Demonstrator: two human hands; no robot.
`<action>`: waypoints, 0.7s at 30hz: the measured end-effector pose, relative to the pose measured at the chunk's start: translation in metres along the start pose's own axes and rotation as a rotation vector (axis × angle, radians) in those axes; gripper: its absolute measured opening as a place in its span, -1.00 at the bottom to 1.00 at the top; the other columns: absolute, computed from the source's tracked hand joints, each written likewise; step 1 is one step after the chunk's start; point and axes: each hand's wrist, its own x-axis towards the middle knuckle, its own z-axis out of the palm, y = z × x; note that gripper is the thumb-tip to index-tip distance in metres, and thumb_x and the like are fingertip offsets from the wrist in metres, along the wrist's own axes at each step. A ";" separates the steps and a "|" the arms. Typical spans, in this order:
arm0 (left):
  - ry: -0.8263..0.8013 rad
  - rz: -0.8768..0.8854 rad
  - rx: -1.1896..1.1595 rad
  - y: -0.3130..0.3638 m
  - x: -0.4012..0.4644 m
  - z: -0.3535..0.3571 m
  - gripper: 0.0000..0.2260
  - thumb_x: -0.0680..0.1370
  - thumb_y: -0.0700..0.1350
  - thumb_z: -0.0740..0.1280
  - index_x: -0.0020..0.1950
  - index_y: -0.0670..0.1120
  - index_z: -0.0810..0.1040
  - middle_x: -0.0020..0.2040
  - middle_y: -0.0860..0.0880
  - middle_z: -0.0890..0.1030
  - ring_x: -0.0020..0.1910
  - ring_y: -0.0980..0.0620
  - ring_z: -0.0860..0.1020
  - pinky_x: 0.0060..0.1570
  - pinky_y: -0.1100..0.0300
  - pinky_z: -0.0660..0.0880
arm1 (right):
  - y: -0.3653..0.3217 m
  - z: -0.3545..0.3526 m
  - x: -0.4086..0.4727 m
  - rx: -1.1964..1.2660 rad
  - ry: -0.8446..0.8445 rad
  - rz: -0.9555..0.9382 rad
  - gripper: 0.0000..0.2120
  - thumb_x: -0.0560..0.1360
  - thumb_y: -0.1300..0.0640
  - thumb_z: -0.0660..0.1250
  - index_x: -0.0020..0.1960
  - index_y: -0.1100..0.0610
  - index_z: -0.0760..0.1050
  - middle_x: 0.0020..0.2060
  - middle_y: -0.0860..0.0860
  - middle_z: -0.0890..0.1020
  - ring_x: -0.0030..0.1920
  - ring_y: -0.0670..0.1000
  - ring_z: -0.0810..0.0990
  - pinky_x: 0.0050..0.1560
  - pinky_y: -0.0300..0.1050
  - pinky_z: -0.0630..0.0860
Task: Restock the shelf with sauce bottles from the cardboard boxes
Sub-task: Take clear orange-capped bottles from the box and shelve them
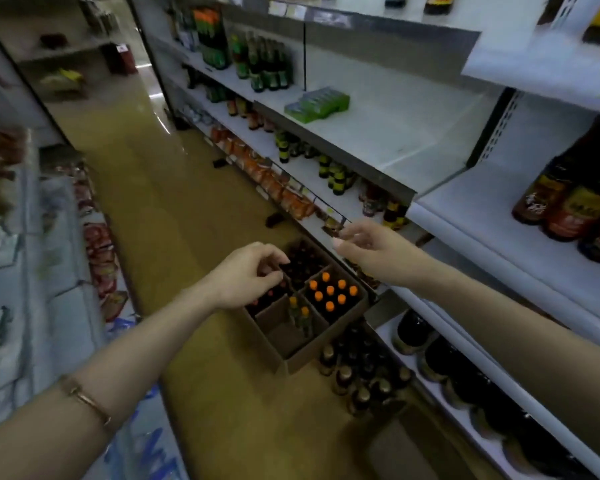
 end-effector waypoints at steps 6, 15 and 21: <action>0.010 -0.027 -0.043 -0.055 0.056 0.015 -0.83 0.60 -0.13 0.28 0.18 -0.01 0.52 0.10 0.03 0.50 -0.02 0.16 0.52 -0.08 0.39 0.45 | 0.013 0.015 0.062 0.011 -0.026 0.045 -0.50 0.59 -0.19 0.19 0.43 0.06 0.32 0.18 -0.06 0.50 0.14 -0.04 0.50 0.09 -0.14 0.44; -0.084 -0.215 -0.110 -0.144 0.175 0.063 -0.78 0.61 -0.14 0.25 0.25 -0.09 0.48 0.18 -0.04 0.49 0.01 0.01 0.55 0.01 0.15 0.50 | 0.077 0.066 0.206 0.065 -0.187 0.128 -0.43 0.53 -0.14 0.33 0.44 0.07 0.29 0.31 0.01 0.49 0.27 0.02 0.50 0.27 -0.01 0.48; -0.261 -0.270 -0.068 -0.203 0.253 0.107 -0.72 0.63 -0.10 0.21 0.34 -0.06 0.41 0.27 -0.04 0.40 0.09 0.01 0.49 0.10 0.17 0.45 | 0.132 0.096 0.305 0.112 -0.215 0.224 -0.47 0.53 -0.07 0.36 0.42 0.06 0.31 0.30 0.02 0.48 0.25 0.04 0.50 0.18 0.01 0.53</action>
